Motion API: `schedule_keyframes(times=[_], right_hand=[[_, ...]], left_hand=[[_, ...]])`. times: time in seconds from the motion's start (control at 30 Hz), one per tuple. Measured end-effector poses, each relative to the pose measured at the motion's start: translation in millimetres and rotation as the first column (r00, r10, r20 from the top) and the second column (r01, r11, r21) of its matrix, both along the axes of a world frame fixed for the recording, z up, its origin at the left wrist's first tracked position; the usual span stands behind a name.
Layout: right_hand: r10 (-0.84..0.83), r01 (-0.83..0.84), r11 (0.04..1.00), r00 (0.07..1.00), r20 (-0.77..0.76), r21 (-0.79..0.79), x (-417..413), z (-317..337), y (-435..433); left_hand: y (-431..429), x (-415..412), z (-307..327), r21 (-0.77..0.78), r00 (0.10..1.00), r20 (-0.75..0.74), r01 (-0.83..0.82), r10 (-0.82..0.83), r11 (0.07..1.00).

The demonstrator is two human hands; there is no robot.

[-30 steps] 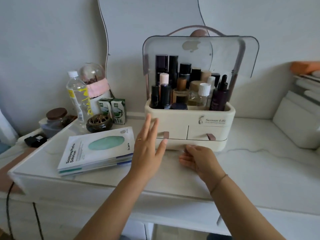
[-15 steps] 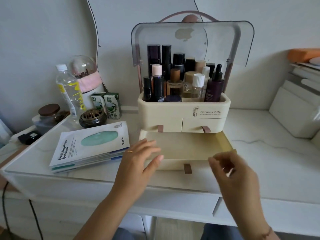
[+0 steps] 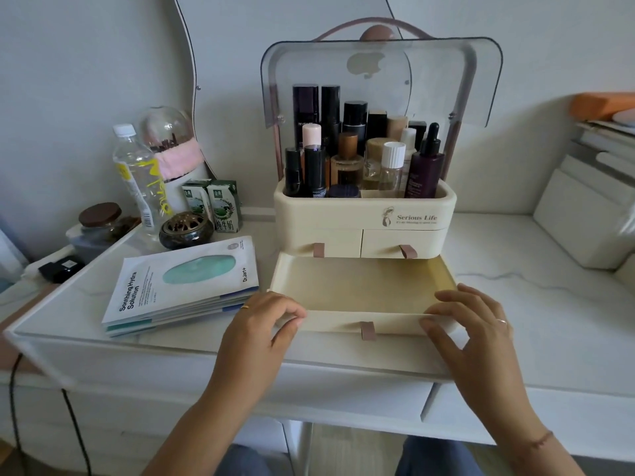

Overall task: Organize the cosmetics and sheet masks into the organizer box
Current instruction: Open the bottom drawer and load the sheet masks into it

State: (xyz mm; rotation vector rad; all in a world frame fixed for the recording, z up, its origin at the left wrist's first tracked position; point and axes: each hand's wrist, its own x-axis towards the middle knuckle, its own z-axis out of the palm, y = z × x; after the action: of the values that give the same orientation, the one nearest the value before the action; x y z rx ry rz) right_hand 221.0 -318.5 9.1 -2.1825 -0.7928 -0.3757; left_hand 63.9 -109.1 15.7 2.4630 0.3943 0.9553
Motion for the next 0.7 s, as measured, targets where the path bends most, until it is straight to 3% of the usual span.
schedule_keyframes(times=[0.13, 0.23, 0.33, 0.4, 0.47, 0.57, 0.7], right_hand=[[0.02, -0.02, 0.998, 1.0, 0.008, 0.061, -10, 11, 10], [0.228, -0.217, 0.952, 0.973, -0.024, 0.217, -27, 35, 39], [0.527, -0.437, 0.823, 0.826, -0.2, 0.362, -49, 57, 88], [0.616, -0.506, 0.786, 0.697, -0.369, 0.356, -62, 68, 129], [0.598, -0.54, 0.794, 0.606, -0.525, 0.28, -72, 74, 171], [0.482, -0.516, 0.841, 0.582, -0.655, 0.161, -79, 77, 221], [0.338, -0.369, 0.918, 0.528, -0.779, 0.148, -80, 73, 255]], left_hand=[[3, -8, 1, -0.039, 0.997, 0.064, -0.038, 0.041, 0.999], [24, -23, 5, -0.12, 0.971, 0.17, -0.149, 0.168, 0.982], [62, -43, 5, -0.241, 0.884, 0.181, -0.386, 0.431, 0.891], [91, -56, 4, -0.319, 0.798, 0.073, -0.549, 0.598, 0.772], [115, -67, 4, -0.384, 0.733, -0.085, -0.649, 0.675, 0.657], [136, -75, 4, -0.507, 0.72, -0.237, -0.664, 0.652, 0.55], [144, -74, 1, -0.599, 0.771, -0.195, -0.584, 0.607, 0.548]])
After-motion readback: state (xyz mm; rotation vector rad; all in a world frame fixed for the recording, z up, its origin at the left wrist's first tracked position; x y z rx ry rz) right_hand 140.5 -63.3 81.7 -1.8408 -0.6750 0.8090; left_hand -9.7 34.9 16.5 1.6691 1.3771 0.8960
